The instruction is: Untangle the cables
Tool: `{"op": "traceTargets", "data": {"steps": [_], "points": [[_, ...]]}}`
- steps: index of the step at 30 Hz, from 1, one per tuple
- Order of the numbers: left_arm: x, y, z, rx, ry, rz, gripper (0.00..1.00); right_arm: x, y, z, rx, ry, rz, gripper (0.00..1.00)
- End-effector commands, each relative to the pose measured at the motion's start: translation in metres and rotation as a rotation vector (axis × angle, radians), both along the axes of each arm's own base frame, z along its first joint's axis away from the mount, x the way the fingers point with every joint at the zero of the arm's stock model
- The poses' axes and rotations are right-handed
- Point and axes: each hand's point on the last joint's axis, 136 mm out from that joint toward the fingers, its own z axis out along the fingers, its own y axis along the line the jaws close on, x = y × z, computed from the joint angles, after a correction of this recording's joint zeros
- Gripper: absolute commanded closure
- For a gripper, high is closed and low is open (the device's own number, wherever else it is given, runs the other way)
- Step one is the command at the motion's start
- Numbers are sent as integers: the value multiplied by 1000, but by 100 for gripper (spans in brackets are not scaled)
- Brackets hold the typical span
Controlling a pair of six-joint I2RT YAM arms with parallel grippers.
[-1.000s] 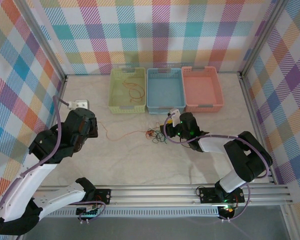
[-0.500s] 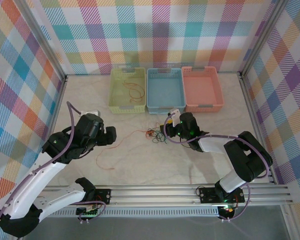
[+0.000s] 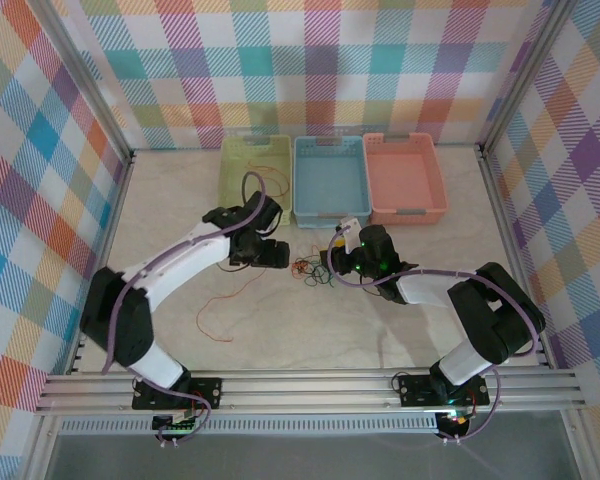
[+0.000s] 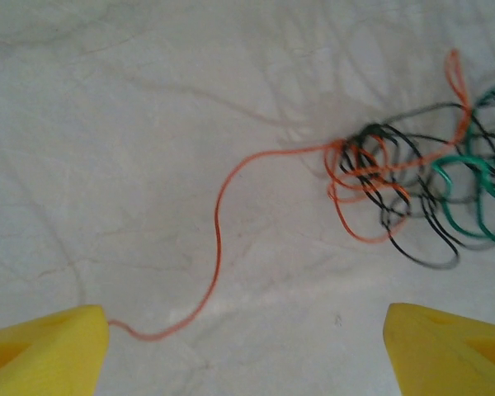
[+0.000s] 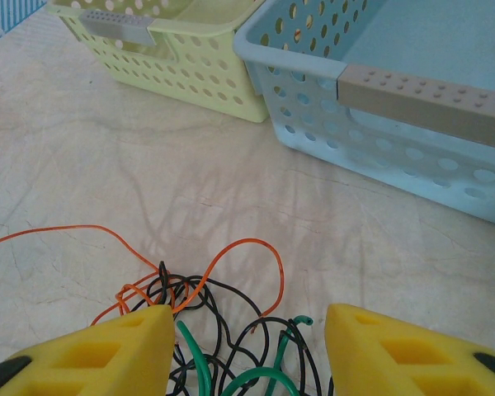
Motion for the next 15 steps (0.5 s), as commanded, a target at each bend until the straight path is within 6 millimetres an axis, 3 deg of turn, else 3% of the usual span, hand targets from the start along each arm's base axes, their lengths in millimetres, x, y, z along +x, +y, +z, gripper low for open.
{"op": "traceTargets", "data": {"steps": [1,8,15], "points": [[22,-4,-1,-15,-5,-9,14,5,0,14,24,-33,-11,48],[29,-11,-50,-16,120,-11,24,5,-1,15,24,-30,-14,48],[32,-8,-75,-24,168,9,38,5,0,14,25,-26,-14,48]]}}
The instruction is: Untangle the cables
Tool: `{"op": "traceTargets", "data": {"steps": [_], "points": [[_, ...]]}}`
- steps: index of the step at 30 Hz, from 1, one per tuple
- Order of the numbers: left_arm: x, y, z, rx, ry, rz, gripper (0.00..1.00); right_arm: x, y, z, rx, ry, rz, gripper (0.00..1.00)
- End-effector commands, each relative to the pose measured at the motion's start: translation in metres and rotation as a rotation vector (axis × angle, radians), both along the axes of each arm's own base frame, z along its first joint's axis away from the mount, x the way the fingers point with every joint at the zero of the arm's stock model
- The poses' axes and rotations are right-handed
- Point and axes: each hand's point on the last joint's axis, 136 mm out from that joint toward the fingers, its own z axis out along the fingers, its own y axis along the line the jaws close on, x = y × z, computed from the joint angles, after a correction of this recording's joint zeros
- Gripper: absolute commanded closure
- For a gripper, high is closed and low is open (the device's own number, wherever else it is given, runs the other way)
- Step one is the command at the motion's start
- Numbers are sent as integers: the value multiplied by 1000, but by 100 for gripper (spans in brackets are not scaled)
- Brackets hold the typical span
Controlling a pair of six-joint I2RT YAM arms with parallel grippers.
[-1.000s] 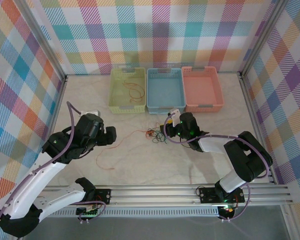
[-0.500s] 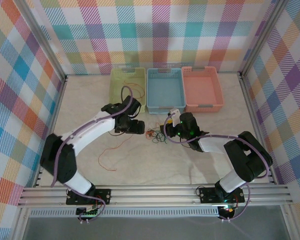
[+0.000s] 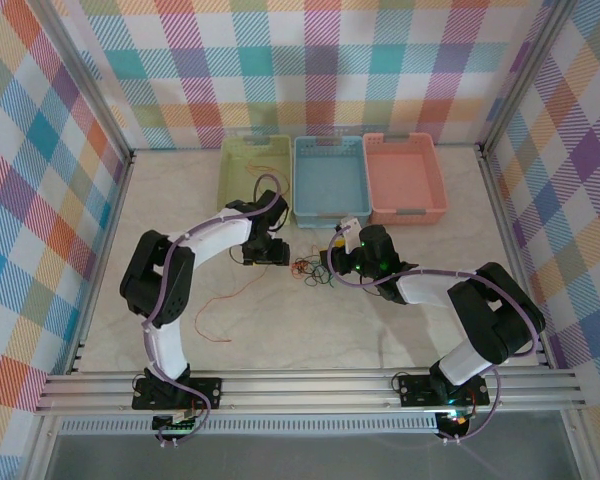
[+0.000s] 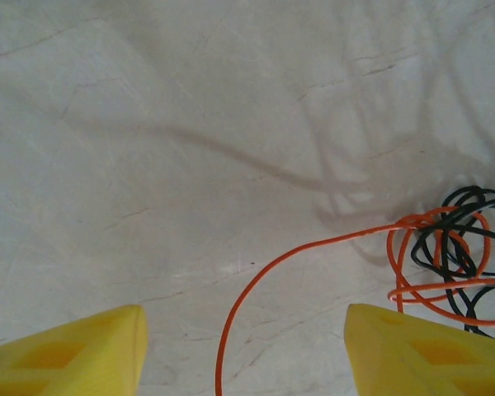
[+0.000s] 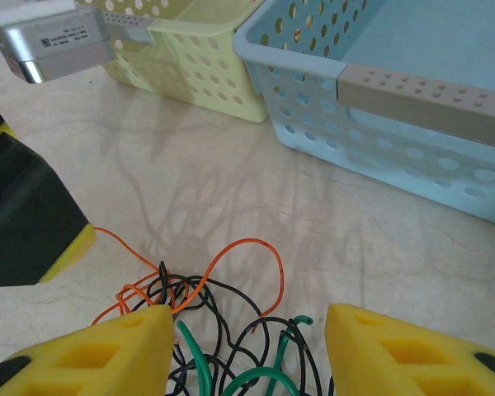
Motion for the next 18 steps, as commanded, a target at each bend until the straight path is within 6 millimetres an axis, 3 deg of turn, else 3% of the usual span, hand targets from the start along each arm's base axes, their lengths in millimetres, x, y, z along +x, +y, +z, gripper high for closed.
{"op": "traceTargets", "data": {"steps": [1,7,13,18], "points": [[5,-2,-5,-38,18,5,42,5,0,14,24,-28,-12,48],[5,-5,-11,-58,45,4,54,5,-1,15,25,-35,-13,48],[-3,-4,-14,-64,75,-7,55,5,0,15,26,-31,-12,48],[-4,-5,-12,-72,73,-9,77,5,0,15,26,-31,-11,48]]}}
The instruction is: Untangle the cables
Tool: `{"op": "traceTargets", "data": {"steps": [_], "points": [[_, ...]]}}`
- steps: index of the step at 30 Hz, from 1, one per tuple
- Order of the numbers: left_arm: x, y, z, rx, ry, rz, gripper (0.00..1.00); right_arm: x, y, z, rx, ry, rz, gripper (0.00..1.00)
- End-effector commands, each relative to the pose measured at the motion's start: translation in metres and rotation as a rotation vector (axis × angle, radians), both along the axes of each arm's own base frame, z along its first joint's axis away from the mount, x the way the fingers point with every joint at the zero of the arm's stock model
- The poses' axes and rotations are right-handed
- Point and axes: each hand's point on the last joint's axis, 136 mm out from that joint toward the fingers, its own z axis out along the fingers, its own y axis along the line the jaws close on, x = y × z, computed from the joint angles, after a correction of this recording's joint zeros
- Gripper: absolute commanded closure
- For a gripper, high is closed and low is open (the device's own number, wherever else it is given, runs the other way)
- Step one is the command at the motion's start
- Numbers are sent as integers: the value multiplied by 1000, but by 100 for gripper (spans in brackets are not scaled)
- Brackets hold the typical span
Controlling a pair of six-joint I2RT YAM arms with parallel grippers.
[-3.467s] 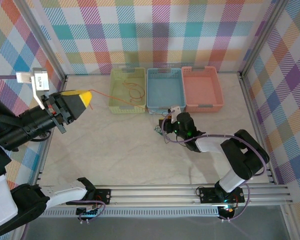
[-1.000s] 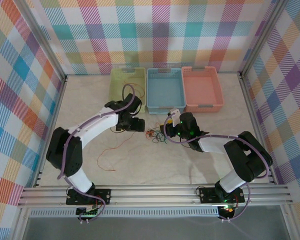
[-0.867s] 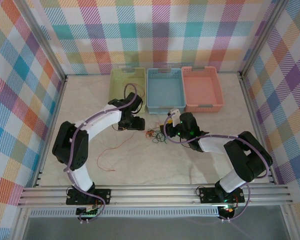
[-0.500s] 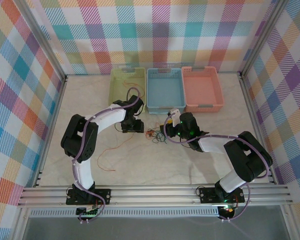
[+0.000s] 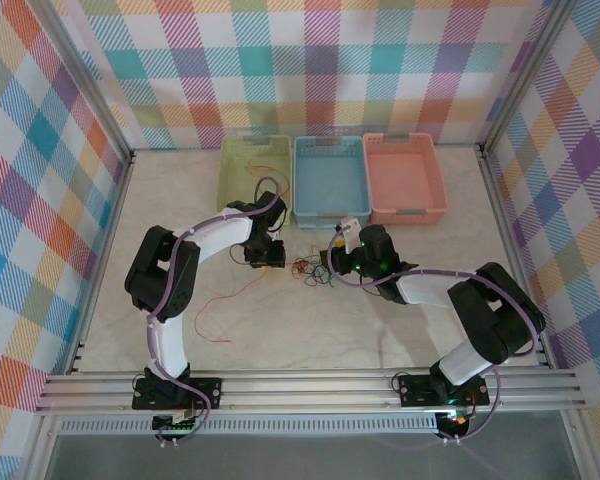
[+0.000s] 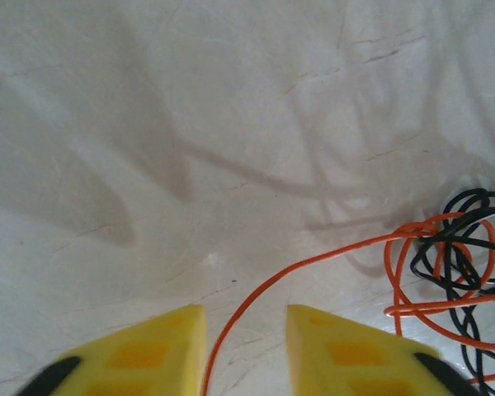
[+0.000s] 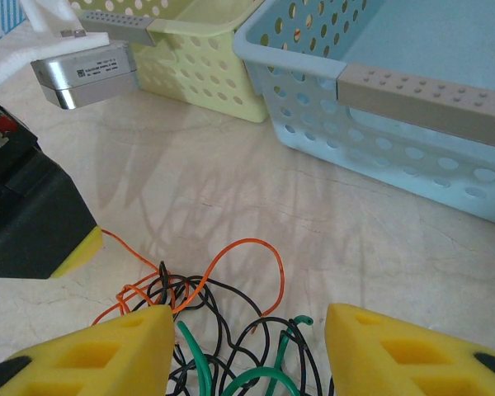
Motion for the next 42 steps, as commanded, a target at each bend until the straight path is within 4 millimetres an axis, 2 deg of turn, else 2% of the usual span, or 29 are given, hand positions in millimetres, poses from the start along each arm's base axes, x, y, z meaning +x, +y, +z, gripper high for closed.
{"op": "traceTargets", "data": {"steps": [1,5,7,10,14,18,21,25,29,33,36,42], "points": [[-1,2,4,-14,7,5,83,5,-1,15,26,-31,-13,48],[5,-6,27,-67,-67,-27,100,4,0,20,41,-48,-6,48],[7,-9,44,-90,-124,-41,100,0,2,29,72,-85,11,49],[7,-18,86,-174,-267,-65,100,-7,6,47,130,-156,52,49],[-14,-32,143,-321,-457,-135,100,-24,19,70,186,-264,147,49],[-35,-45,170,-474,-541,-181,100,-44,38,81,213,-330,262,47],[-50,-55,172,-523,-549,-228,100,-53,48,83,228,-349,317,46],[-60,-67,176,-594,-593,-276,100,-54,50,82,216,-361,324,45],[-67,-62,171,-590,-596,-258,100,-51,49,78,194,-342,310,48],[-81,-61,183,-594,-649,-286,100,-52,51,72,167,-320,327,57],[-79,-54,182,-542,-680,-272,100,-55,52,73,168,-336,345,65],[-77,-51,178,-505,-684,-266,100,-68,59,68,104,-356,471,66]]}}
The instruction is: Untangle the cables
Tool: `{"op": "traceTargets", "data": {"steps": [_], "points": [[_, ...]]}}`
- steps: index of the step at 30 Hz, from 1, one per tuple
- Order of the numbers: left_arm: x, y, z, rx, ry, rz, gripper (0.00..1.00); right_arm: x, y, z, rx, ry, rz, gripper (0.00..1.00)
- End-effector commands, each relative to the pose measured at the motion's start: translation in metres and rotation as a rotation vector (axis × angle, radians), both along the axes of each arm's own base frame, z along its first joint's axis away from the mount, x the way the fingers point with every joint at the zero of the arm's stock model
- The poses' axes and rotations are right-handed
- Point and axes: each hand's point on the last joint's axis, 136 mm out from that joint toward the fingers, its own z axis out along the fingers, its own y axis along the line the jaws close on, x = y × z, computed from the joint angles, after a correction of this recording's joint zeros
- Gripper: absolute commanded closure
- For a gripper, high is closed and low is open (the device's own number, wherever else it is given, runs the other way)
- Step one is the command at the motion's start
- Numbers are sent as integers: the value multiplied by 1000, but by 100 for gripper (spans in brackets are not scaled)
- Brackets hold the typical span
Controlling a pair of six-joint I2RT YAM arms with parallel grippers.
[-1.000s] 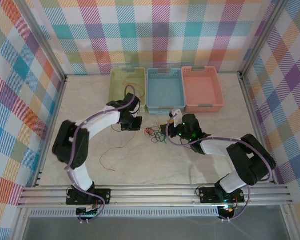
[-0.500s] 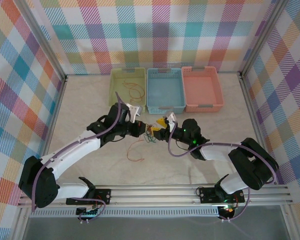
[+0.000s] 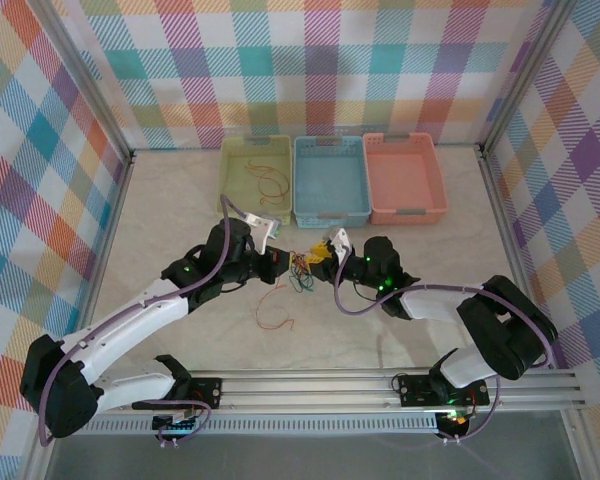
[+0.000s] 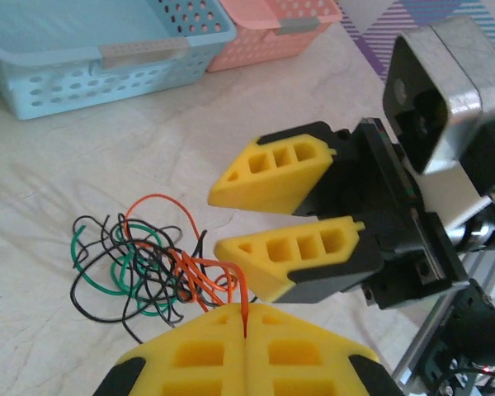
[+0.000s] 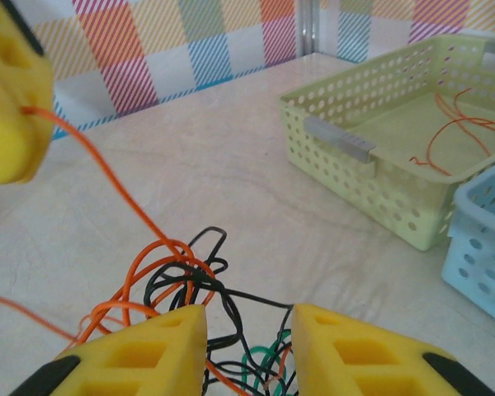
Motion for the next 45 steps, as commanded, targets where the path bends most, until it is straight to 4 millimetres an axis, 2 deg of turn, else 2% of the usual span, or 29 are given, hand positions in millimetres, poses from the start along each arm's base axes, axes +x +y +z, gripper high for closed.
{"op": "traceTargets", "data": {"steps": [1,6,11,22,28,34,37,38,45], "points": [[1,2,2,17,-40,10,100,-11,8,9,-32,-81,107,64],[3,5,2,29,-48,26,100,-16,5,16,-14,-126,111,59],[3,6,1,33,-47,32,100,-26,4,24,-8,-178,153,59],[1,2,0,30,-32,18,100,-19,6,13,-43,-175,139,63],[-2,-1,0,31,-24,0,100,-19,8,12,-61,-217,141,61],[-6,-5,1,26,-35,-34,100,-20,15,12,-161,-327,195,58],[-7,-8,1,24,-29,-47,100,-13,15,14,-207,-383,185,56],[-8,-9,1,22,-25,-51,100,-14,15,8,-235,-381,199,56],[-10,-9,5,19,-33,-55,100,-13,19,11,-268,-451,237,56]]}}
